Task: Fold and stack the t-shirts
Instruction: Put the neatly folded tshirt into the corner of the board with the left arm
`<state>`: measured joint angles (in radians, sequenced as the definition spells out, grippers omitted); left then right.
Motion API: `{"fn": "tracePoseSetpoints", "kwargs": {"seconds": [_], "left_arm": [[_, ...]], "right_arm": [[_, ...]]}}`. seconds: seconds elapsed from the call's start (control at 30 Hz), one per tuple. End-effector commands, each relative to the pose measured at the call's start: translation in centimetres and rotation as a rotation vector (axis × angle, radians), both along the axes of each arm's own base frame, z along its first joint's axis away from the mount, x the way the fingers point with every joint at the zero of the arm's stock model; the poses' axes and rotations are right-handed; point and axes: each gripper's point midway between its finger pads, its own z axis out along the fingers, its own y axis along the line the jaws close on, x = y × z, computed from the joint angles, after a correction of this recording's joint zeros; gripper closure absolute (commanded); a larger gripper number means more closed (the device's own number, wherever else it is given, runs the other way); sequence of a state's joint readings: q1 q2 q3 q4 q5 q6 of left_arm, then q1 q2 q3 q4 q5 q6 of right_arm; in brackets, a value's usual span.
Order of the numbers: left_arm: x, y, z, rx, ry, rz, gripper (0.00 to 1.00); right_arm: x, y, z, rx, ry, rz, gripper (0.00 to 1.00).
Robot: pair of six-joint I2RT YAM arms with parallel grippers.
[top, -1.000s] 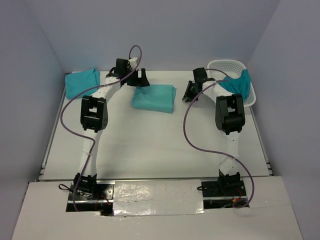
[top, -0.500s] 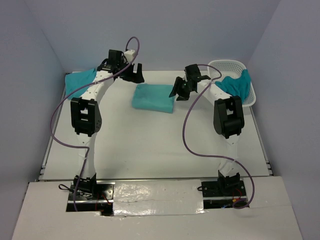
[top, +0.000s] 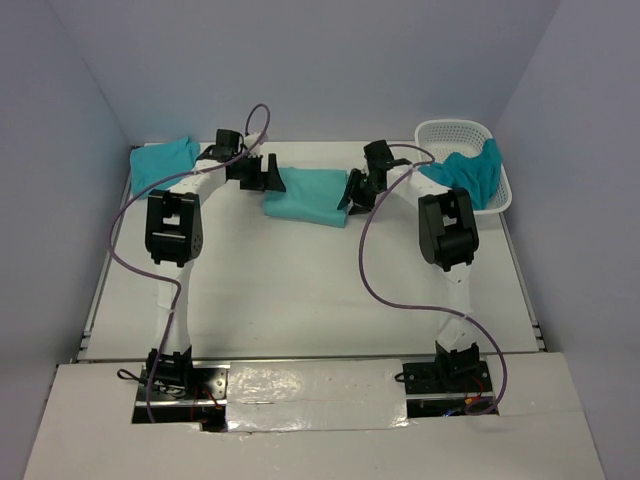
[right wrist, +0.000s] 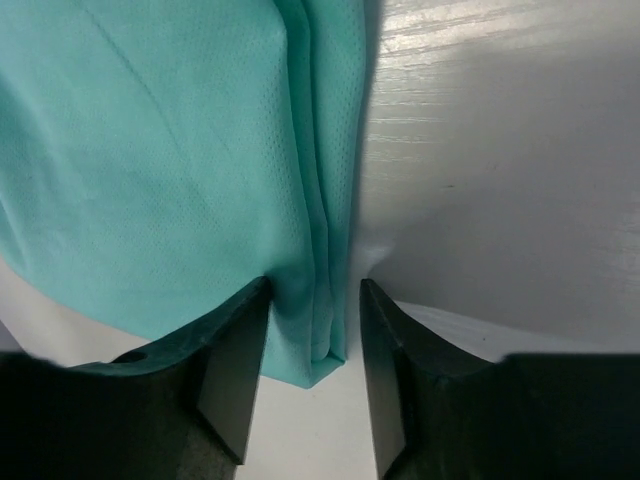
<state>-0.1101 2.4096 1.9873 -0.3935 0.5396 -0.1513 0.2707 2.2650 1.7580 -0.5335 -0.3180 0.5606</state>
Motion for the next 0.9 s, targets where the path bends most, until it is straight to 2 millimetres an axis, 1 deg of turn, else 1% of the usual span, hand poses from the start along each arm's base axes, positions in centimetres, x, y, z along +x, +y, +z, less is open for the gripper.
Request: {"fn": "tracePoseSetpoints", "kwargs": {"seconds": [0.0, 0.07, 0.1, 0.13, 0.17, 0.2, 0.23, 0.27, 0.3, 0.33, 0.37, 0.4, 0.47, 0.5, 0.53, 0.57, 0.6, 0.63, 0.67, 0.73, 0.77, 0.8, 0.83, 0.87], "left_arm": [[-2.0, -2.1, 0.6, -0.119, 0.057, -0.022, 0.01], [-2.4, -2.4, 0.6, -0.138, 0.064, -0.027, 0.01], [-2.8, -3.1, -0.1, -0.133, 0.085, -0.042, 0.01], [-2.7, -3.4, 0.1, -0.124, 0.086, -0.055, 0.01], [-3.2, -3.5, -1.4, -0.100, 0.129, -0.058, 0.01], [-4.5, -4.0, -2.4, -0.070, 0.178, -0.084, 0.01], [-4.9, -4.2, -2.7, -0.059, 0.190, -0.092, 0.01], [-5.7, -4.5, -3.4, -0.065, 0.218, -0.093, 0.02], [-5.6, -4.8, -3.4, -0.090, 0.206, -0.090, 0.08], [-6.2, -4.9, -3.9, -0.113, 0.230, -0.086, 0.14], [-6.4, -5.4, -3.9, -0.142, 0.245, -0.088, 0.19], [-6.2, -5.6, -3.9, -0.153, 0.248, -0.086, 0.29], [-6.3, -5.6, -4.2, -0.179, 0.277, -0.071, 0.42], [-6.3, -5.7, -4.3, -0.195, 0.287, -0.067, 0.58], [-6.3, -5.9, -4.4, -0.216, 0.288, -0.064, 0.68], [-6.2, -5.9, -4.4, -0.250, 0.312, -0.043, 0.79], [-6.4, -6.2, -4.2, -0.285, 0.324, -0.052, 0.82], [-6.2, -6.4, -4.1, -0.300, 0.316, -0.057, 0.89], [-6.3, -6.6, -3.9, -0.313, 0.323, -0.057, 0.98], [-6.2, -6.6, -3.3, -0.330, 0.302, -0.063, 1.00], [-5.7, -6.0, -2.1, -0.321, 0.256, -0.070, 1.00], [-5.4, -5.4, -1.5, -0.308, 0.227, -0.071, 1.00], [-4.9, -4.5, -1.3, -0.265, 0.193, -0.052, 1.00], [-4.3, -2.9, 0.0, -0.220, 0.132, -0.056, 1.00]], "right_arm": [[0.0, -0.2, -0.6, -0.035, 0.011, 0.002, 0.53], [-0.1, -0.2, -0.7, -0.036, 0.011, 0.005, 0.59], [-0.1, -0.2, -0.8, -0.037, 0.013, 0.006, 0.59], [-0.1, -0.3, -0.8, -0.037, 0.013, 0.003, 0.59], [-0.1, -0.2, -0.7, -0.035, 0.013, 0.002, 0.57], [-0.1, -0.2, -0.8, -0.036, 0.014, 0.002, 0.56], [-0.2, -0.2, -0.8, -0.034, 0.016, 0.005, 0.55], [-0.1, -0.2, -0.8, -0.035, 0.015, 0.006, 0.55], [-0.1, -0.3, -0.9, -0.040, 0.013, 0.010, 0.56], [-0.2, -0.2, -1.0, -0.042, 0.017, 0.013, 0.58], [-0.3, -0.3, -1.2, -0.043, 0.021, 0.014, 0.62], [-0.4, -0.2, -1.3, -0.042, 0.024, 0.017, 0.64], [-0.7, -0.2, -1.4, -0.034, 0.024, 0.025, 0.66], [-0.7, -0.2, -1.4, -0.034, 0.022, 0.023, 0.66], [-1.1, -0.2, -1.7, -0.035, 0.028, 0.030, 0.67], [-1.0, -0.2, -1.5, -0.030, 0.022, 0.030, 0.70], [-1.2, -0.2, -1.6, -0.030, 0.026, 0.032, 0.71], [-1.4, -0.3, -1.9, -0.032, 0.033, 0.034, 0.72], [-1.6, -0.2, -1.9, -0.028, 0.036, 0.037, 0.72], [-1.8, -0.5, -1.8, -0.031, 0.040, 0.032, 0.73], [-1.9, -0.6, -1.6, -0.032, 0.035, 0.033, 0.72], [-1.9, -0.7, -0.8, -0.029, 0.021, 0.033, 0.71], [-2.0, -1.1, -0.5, -0.034, 0.018, 0.032, 0.61], [-2.0, -1.8, -0.2, -0.051, 0.013, 0.029, 0.57]]}}
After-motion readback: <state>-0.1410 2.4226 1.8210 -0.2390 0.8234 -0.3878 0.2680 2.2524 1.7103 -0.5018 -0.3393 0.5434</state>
